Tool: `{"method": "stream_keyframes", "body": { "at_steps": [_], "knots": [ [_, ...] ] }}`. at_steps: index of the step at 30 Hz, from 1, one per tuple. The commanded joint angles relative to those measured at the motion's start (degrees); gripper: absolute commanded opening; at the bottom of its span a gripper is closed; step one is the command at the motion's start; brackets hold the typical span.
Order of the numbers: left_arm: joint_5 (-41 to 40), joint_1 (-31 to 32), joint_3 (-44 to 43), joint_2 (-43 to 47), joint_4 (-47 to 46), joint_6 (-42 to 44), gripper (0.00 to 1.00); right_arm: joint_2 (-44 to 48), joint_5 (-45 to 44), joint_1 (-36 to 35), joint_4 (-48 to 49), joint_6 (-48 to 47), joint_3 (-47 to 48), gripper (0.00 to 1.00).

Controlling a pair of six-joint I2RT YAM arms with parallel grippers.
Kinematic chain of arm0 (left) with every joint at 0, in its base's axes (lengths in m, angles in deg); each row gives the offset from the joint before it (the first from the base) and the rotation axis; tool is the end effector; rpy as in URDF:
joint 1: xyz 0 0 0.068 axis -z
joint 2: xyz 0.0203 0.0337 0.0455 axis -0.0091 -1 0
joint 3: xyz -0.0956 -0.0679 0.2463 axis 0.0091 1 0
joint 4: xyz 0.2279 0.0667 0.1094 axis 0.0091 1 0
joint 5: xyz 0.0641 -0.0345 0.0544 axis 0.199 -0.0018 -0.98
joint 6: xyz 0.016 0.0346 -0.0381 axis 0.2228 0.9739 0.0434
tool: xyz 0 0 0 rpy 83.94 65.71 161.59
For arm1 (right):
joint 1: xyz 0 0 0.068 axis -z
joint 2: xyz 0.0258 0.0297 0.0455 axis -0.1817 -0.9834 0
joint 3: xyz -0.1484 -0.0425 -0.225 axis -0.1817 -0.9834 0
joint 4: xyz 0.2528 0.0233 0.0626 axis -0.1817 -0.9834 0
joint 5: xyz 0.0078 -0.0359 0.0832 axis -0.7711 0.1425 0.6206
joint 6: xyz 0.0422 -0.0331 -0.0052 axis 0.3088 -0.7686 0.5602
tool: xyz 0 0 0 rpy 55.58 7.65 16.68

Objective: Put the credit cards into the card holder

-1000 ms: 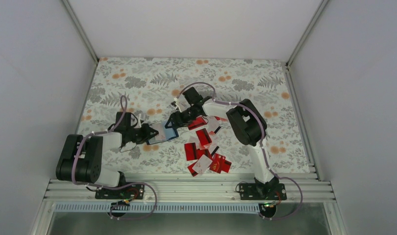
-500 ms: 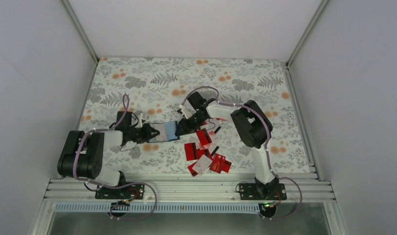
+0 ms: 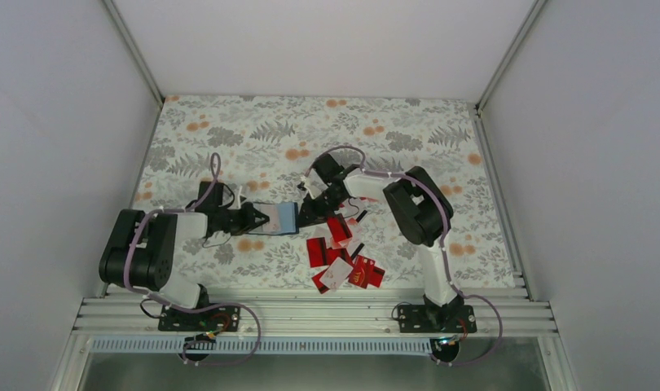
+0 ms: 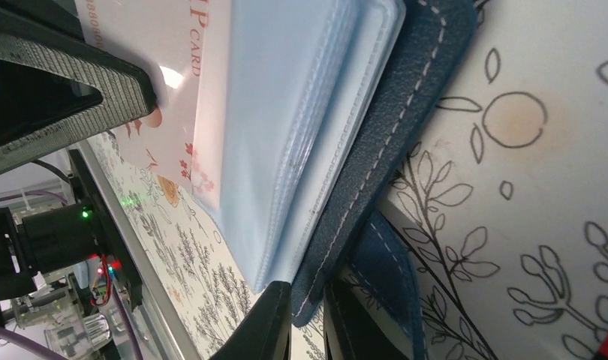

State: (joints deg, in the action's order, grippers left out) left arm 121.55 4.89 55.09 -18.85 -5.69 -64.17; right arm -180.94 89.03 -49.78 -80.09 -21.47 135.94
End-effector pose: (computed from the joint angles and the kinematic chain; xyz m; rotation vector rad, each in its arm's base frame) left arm 0.2289 -0.0466 0.1059 -0.2148 2.5647 -1.2146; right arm 0.2992 0.2774 0.1124 0.6786 -2.6873 -1.1897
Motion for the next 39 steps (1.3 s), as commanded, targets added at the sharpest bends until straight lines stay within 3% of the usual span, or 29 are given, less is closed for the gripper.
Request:
{"method": "stream_keyframes", "body": {
  "at_steps": [1,29,39],
  "knots": [
    [-5.14,1.27,-0.61,-2.32,4.45,2.86,0.02,-3.58,-1.38,-0.77,0.26,0.69,1.95,0.12],
    [-10.2,2.68,-9.85,-5.89,20.03,5.96,0.02,-13.47,-3.61,0.84,-4.36,-1.83,17.54,0.09],
    [-8.68,2.46,-15.99,-12.27,25.66,11.2,0.03,-17.54,-4.28,1.42,-5.63,-3.27,21.52,0.08]
  ]
}}
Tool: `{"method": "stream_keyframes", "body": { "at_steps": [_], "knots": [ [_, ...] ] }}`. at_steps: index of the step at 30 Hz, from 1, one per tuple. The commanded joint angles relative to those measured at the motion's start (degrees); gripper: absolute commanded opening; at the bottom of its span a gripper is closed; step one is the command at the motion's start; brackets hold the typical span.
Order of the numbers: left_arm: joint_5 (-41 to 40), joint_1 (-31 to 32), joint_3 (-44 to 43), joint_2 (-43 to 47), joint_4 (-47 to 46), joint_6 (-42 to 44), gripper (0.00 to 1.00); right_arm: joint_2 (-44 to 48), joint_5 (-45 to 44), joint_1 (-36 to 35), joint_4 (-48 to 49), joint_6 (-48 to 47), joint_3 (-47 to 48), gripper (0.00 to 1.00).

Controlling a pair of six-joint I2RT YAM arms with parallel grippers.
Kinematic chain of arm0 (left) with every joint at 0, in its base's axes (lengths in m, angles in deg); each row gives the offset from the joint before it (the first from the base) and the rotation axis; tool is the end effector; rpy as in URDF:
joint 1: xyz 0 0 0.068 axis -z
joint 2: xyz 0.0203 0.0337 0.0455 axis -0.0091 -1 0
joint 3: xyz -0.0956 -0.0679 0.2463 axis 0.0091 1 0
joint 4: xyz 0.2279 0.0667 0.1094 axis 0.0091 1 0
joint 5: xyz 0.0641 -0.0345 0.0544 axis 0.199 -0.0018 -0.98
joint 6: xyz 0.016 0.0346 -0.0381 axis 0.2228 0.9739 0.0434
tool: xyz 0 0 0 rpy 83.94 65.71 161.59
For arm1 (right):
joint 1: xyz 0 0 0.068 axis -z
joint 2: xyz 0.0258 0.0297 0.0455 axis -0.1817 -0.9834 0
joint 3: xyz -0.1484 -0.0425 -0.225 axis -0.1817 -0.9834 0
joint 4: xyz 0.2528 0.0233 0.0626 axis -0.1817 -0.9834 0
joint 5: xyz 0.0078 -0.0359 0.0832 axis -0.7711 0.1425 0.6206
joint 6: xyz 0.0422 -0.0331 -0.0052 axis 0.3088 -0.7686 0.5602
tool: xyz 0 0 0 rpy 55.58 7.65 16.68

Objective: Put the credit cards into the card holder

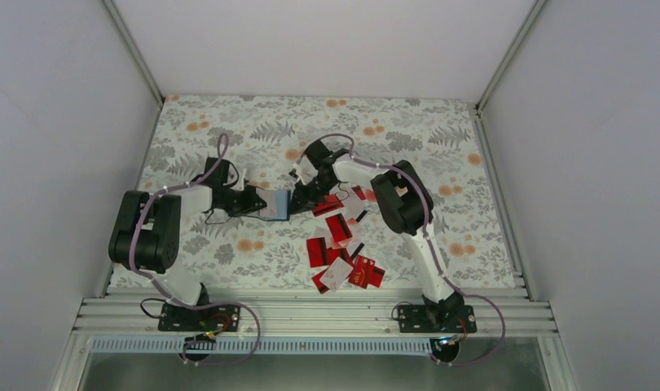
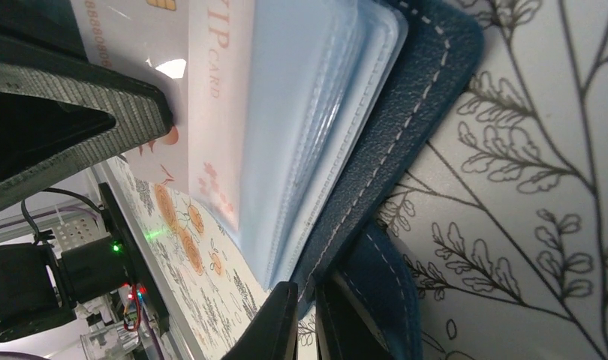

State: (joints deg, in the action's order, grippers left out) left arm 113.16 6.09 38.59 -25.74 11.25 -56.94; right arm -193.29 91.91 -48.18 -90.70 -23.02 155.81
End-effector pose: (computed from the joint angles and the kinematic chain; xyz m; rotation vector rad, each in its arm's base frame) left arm 0.2791 -0.0533 0.1267 -0.1520 2.6919 -0.9919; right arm 0.3486 0.3028 0.1063 0.6427 -2.6357 -1.2076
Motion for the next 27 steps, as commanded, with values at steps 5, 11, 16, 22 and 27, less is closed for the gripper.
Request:
{"method": "stream_keyframes", "body": {
  "at_steps": [5,11,16,22,27],
  "knots": [
    [0.24,0.1,-3.03,-8.34,13.15,7.81,0.04,-5.25,-8.01,0.22,4.53,-2.09,2.02,0.08],
    [-1.28,-0.02,-7.37,-10.21,18.55,12.15,0.04,-6.02,-8.32,0.36,4.37,-1.8,3.11,0.07],
    [-3.8,-0.26,-11.78,-12.76,24.02,15.23,0.04,-6.71,-10.22,0.32,3.56,-2.31,3.5,0.04],
    [-4.58,-2.63,-13.9,-13.27,25.45,15.52,0.04,-6.12,-11.79,0.36,3.93,-3.2,1.18,0.04],
    [-2.61,-3.17,-14.66,-12.82,25.56,14.83,0.04,-4.86,-11.47,0.47,4.2,-4.57,0.98,0.04]
  ]
}}
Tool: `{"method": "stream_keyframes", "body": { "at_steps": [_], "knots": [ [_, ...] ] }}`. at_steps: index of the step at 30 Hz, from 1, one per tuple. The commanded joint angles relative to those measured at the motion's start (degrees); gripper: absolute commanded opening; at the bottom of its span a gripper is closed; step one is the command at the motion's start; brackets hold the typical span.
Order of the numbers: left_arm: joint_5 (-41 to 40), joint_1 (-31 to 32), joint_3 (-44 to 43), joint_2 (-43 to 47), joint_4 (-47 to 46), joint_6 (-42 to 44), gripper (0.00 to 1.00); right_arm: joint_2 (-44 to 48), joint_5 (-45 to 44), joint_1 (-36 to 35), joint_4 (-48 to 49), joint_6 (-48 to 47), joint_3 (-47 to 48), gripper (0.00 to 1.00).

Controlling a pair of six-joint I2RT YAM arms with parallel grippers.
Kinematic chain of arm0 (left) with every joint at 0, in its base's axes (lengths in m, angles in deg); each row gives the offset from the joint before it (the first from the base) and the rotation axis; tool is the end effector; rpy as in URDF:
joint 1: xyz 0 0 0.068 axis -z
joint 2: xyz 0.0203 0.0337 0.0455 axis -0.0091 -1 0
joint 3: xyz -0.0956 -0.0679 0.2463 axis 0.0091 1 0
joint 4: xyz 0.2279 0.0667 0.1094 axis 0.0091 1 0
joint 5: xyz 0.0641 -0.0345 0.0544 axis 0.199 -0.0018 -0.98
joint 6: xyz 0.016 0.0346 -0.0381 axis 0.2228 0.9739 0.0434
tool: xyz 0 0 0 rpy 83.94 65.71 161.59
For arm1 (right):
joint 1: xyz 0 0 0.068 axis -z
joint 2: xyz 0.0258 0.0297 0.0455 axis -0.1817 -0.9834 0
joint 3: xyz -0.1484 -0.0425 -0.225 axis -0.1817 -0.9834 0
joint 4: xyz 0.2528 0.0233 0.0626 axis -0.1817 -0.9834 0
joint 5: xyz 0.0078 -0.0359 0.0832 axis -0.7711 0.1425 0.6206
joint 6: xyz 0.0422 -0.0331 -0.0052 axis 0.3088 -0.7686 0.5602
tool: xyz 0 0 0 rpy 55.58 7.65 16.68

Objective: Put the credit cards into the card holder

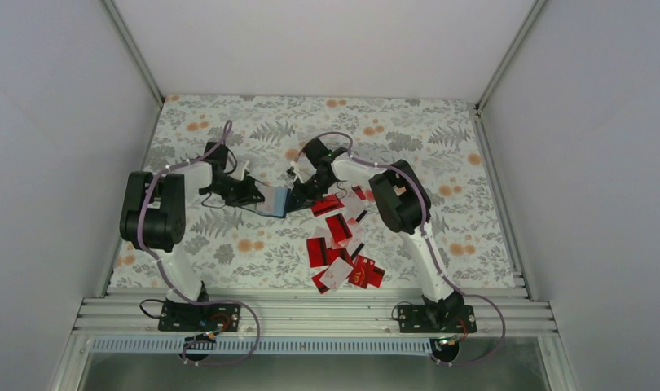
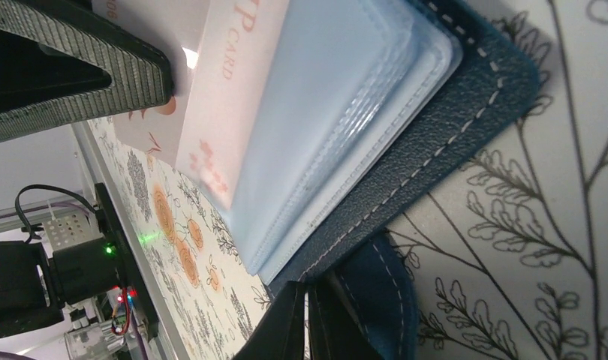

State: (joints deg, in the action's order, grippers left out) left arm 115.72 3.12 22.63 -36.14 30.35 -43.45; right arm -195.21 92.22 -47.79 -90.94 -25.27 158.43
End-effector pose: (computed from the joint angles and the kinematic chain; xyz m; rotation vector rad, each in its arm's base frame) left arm 0.3197 -0.0425 0.1313 -0.0029 2.8313 -1.0093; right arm 0.3571 0.3055 0.1031 0.6948 -2.6373 -1.2321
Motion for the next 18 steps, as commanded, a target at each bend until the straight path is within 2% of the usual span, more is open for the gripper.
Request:
{"method": "stream_keyframes", "body": {
  "at_steps": [1,7,13,18],
  "knots": [
    [-4.81,-0.36,1.39,-1.88,6.27,0.86,0.04,-2.89,-11.62,0.33,4.32,-2.62,-1.22,0.04],
    [-1.38,-1.18,1.64,1.89,5.08,-2.09,0.04,-3.56,-11.89,0.94,2.83,-4.41,1.33,0.04],
    [-1.76,-1.27,2.32,0.64,6.39,0.2,0.04,-4.2,-12.25,2.24,1.33,-5.53,2.97,0.04],
    [0.29,-1.22,5.41,1.22,2.95,-1.75,0.04,-4.21,-10.8,2.69,1.4,-5.28,3.12,0.04]
  ]
}}
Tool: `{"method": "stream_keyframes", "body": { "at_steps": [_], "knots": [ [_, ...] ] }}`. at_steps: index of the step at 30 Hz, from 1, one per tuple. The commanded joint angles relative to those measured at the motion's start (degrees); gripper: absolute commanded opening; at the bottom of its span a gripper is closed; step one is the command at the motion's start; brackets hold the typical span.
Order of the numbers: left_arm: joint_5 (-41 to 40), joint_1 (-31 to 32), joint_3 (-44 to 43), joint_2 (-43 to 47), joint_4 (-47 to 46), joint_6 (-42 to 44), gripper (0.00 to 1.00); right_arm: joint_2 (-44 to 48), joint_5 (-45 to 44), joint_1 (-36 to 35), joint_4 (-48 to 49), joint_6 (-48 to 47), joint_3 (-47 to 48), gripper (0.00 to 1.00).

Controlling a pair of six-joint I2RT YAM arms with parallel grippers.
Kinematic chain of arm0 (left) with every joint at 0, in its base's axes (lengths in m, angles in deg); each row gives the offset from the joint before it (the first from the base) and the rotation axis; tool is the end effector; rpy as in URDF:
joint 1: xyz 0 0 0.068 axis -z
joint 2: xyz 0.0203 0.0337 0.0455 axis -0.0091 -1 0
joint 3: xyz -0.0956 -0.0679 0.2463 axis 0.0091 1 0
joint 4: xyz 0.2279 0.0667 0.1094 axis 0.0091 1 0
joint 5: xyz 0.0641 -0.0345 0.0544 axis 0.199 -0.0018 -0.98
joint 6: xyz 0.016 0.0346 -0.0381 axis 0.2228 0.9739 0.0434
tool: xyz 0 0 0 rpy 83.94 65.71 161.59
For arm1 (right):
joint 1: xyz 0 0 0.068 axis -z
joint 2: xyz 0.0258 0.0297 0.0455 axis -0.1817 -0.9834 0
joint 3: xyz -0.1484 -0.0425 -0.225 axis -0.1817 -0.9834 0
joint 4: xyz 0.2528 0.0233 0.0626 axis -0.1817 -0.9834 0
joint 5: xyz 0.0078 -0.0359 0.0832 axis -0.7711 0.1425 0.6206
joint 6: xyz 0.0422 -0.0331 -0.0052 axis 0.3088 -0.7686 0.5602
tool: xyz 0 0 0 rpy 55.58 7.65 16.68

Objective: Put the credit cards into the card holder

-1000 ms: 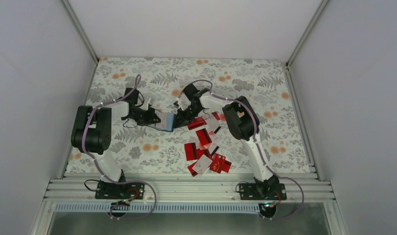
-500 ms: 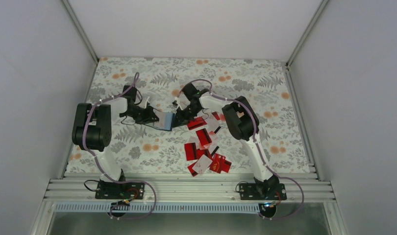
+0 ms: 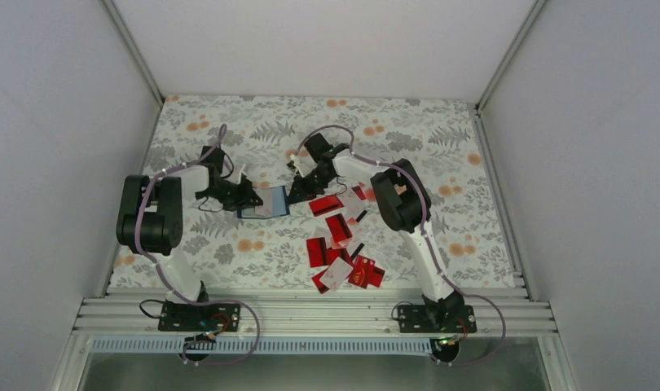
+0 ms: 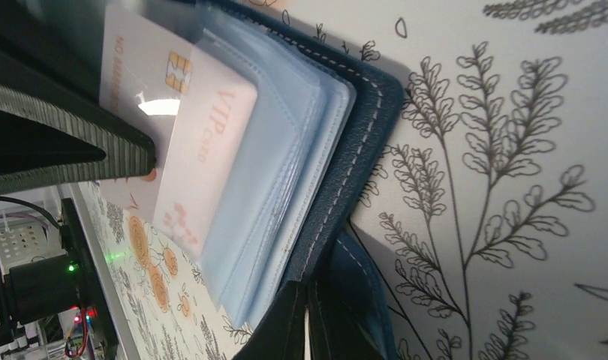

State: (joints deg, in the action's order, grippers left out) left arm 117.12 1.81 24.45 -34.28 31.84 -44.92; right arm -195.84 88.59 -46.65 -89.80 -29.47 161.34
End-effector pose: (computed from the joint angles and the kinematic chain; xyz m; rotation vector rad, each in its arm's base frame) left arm 0.3097 -0.0354 0.1335 -0.0809 2.8450 -1.0501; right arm 0.3735 0.3040 0.1104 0.8214 -2.7322 -1.2336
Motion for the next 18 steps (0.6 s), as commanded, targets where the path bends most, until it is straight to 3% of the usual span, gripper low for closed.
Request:
{"method": "stream_keyframes", "body": {
  "at_steps": [1,11,18],
  "knots": [
    [-0.84,0.13,4.07,-0.72,0.82,-0.75,0.04,-3.64,-6.6,1.56,0.42,-0.95,0.13,0.04],
    [4.46,1.13,9.47,-1.36,-11.46,-12.97,0.04,-2.01,-2.85,0.92,2.59,0.03,-1.46,0.04],
    [3.08,3.21,10.87,-1.02,-16.73,-18.54,0.05,-2.02,-2.5,0.07,3.17,1.16,-1.97,0.04]
  ]
}}
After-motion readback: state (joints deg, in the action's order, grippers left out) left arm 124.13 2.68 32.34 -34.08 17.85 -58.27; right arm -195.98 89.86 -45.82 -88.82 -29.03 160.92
